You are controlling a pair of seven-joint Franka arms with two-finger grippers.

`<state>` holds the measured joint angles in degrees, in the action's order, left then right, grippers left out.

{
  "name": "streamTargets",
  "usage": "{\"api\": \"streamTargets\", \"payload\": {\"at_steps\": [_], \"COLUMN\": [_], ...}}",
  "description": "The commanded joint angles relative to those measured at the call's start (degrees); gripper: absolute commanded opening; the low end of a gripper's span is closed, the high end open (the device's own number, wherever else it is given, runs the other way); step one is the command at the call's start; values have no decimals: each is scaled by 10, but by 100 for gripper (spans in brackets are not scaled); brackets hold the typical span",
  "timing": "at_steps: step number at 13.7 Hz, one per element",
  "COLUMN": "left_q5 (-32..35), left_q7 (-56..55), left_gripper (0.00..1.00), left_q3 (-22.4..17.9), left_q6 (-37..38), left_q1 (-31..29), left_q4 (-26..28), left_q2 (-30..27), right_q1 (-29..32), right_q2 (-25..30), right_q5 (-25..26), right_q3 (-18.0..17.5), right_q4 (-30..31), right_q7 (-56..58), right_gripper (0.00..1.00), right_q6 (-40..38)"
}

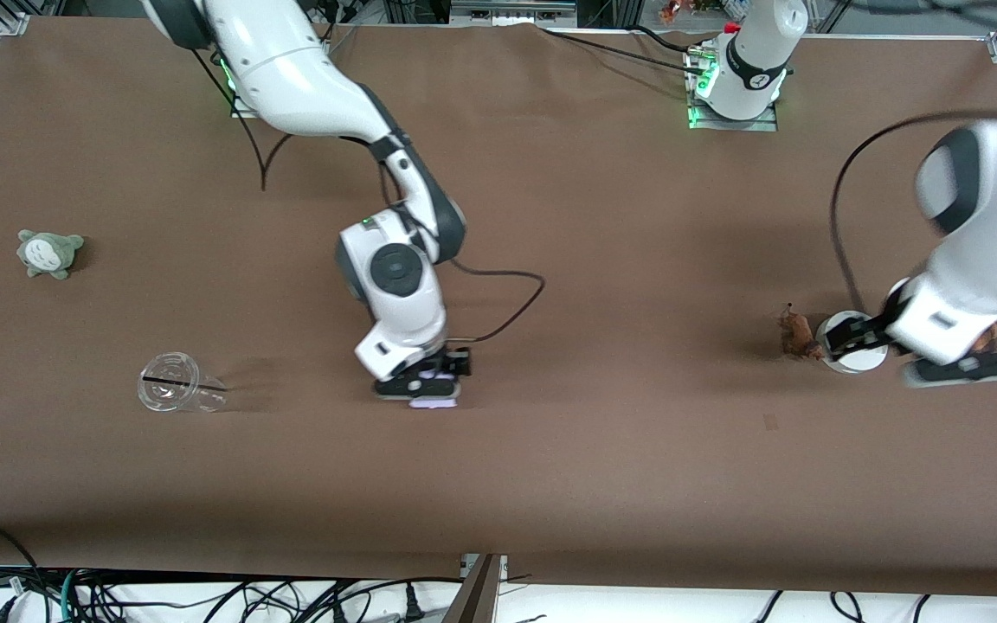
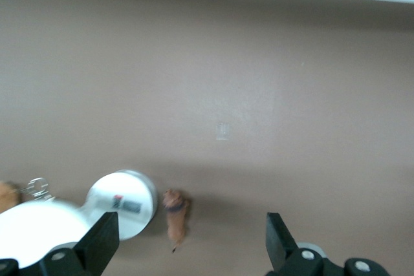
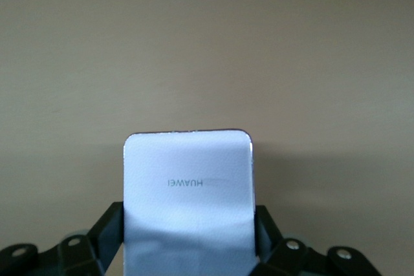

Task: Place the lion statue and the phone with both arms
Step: 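Carry the lion toward the white lamp while the right gripper lifts the phone, then set the lion beside the lamp while the right gripper places the phone by the cup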

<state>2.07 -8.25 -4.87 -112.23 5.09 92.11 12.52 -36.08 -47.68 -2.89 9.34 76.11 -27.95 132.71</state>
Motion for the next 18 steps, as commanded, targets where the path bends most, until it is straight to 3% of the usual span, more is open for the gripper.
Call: {"api": "streamTargets", "payload": {"at_steps": [1,7,9,11,14,16,18], "left_q5": [-19,-23,-24,-25,-24,-25,-25], "left_q7": [7,16,50,63,64,63,63], "left_gripper": [100,100,100,100,100,100,100], "left_q3": [1,7,8,8,7,8,8], "left_q6": [64,192,199,202,215,216,220], "left_q1": [-23,-39,-49,-51,-51,-45,-44], "left_q4": [-9,-28,-28,-29,-44,-50,-55], "left_q2": [-50,-96,-93,-92,-73,-66,-65], "right_q1": [67,157,180,189,189,189,189], "right_q2": [68,108,101,93,87,80,82], "right_q5": [-54,-79,-94,-144,-154,-154,-154], "right_q3": [-9,-9,-10,-13,-15,-16,-16], "right_q4": [90,197,217,234,250,251,251], "right_q7": [113,206,242,271,274,274,273], "right_gripper": [65,66,66,68,71,83,85], "right_q6": [2,38,74,88,116,126,122]}}
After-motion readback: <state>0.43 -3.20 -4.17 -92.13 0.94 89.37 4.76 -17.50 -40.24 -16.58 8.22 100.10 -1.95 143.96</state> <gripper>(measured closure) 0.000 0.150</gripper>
